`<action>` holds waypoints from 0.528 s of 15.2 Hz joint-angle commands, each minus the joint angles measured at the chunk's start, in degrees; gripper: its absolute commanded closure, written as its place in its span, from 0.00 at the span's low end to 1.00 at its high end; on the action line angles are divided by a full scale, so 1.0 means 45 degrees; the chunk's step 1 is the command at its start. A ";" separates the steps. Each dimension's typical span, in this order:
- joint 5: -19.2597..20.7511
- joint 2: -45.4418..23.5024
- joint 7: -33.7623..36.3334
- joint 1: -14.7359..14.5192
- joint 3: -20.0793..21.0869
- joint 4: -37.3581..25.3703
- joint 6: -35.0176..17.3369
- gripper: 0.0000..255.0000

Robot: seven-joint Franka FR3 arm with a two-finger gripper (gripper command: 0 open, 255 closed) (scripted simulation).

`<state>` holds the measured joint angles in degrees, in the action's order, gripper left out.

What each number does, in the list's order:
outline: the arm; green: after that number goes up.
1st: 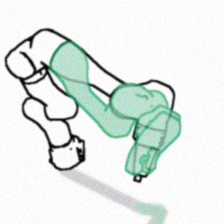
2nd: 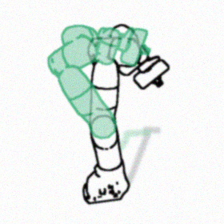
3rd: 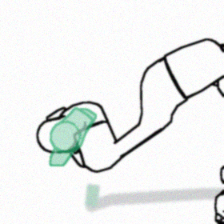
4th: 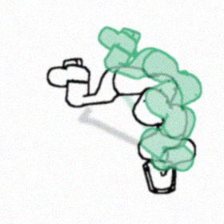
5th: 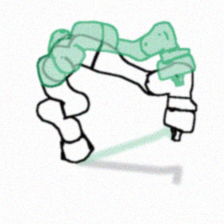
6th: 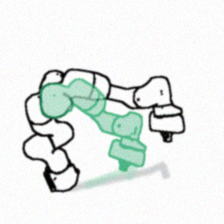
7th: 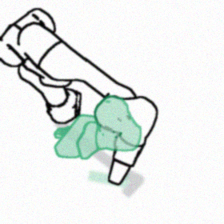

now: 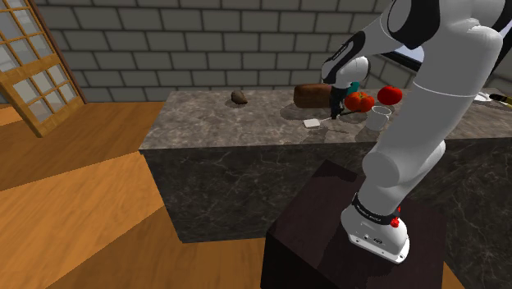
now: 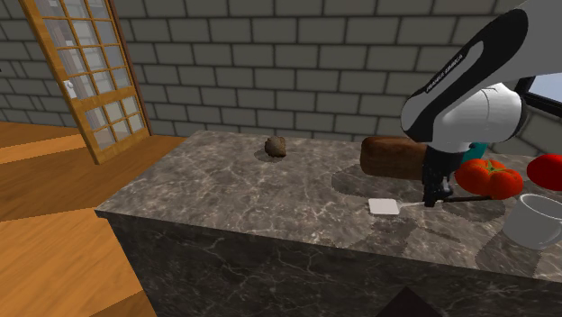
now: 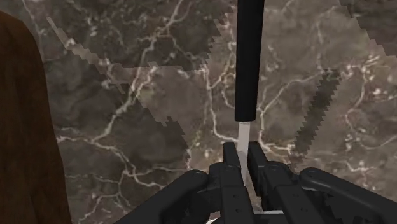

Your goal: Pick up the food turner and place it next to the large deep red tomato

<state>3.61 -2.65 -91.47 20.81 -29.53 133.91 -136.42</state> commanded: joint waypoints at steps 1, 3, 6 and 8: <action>-0.0179 -0.0279 -0.0095 0.0006 0.0022 0.0071 -0.0325 1.00; -0.0362 -0.0549 -0.0211 0.0028 0.0046 0.0151 -0.0646 1.00; -0.0361 -0.0549 -0.0210 0.0030 0.0048 0.0151 -0.0646 1.00; -0.0361 -0.0549 -0.0211 0.0030 0.0048 0.0151 -0.0646 1.00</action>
<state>2.01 -5.08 -92.40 20.95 -29.32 134.60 -139.29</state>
